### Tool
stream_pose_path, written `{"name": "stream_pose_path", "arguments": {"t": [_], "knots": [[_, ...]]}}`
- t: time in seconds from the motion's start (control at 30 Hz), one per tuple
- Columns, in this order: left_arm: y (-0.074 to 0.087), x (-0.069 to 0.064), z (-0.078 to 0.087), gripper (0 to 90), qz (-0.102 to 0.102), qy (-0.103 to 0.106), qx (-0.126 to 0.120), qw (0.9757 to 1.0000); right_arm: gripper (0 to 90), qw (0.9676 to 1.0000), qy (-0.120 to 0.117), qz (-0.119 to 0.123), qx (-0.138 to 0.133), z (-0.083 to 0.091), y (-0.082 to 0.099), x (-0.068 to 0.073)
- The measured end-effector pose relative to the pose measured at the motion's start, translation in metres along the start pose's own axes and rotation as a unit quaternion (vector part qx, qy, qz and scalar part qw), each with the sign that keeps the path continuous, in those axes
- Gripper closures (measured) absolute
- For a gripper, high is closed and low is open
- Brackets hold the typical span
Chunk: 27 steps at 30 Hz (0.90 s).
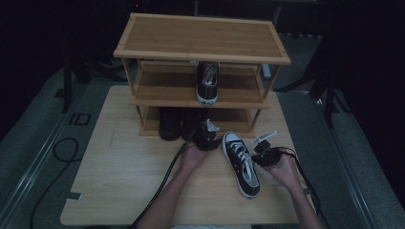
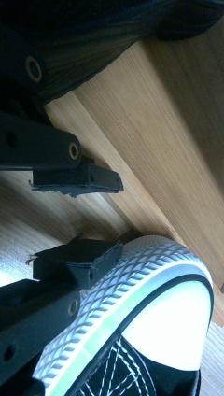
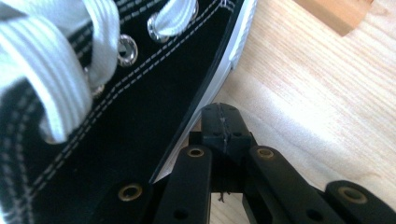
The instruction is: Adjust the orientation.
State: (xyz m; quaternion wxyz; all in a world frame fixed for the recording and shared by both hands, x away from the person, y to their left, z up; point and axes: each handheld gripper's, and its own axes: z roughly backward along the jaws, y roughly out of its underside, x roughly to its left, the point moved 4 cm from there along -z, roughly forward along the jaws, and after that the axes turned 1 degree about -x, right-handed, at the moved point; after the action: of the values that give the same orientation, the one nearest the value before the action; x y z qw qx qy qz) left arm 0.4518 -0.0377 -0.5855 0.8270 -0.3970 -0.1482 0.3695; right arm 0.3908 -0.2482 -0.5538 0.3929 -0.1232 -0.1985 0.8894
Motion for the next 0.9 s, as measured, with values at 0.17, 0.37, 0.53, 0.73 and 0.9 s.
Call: {"name": "stream_pose_path", "arguments": {"t": [0.17, 0.37, 0.53, 0.73, 0.9], "knots": [[0.000, 0.000, 0.000, 65.1, 0.000, 0.000, 0.000, 1.0000, 90.0, 0.9999, 0.008, 0.006, -0.002, 0.010, -0.001, 0.001], [0.000, 0.000, 0.000, 65.0, 0.001, -0.002, 0.001, 1.0000, 87.0, 0.9997, 0.019, 0.015, -0.007, 0.031, -0.001, 0.005], [0.001, -0.002, 0.000, 65.0, 0.005, -0.008, 0.004, 1.0000, 84.2, 0.9995, 0.014, 0.023, -0.018, 0.050, -0.003, 0.014], [-0.001, -0.003, -0.001, 66.4, 0.010, -0.020, -0.002, 0.9997, 82.0, 0.9989, 0.014, 0.036, -0.027, 0.062, -0.004, 0.025], [-0.003, -0.002, -0.001, 74.5, 0.023, -0.033, -0.019, 0.9990, 81.4, 0.9985, 0.013, 0.046, -0.029, 0.067, -0.005, 0.032]]}}
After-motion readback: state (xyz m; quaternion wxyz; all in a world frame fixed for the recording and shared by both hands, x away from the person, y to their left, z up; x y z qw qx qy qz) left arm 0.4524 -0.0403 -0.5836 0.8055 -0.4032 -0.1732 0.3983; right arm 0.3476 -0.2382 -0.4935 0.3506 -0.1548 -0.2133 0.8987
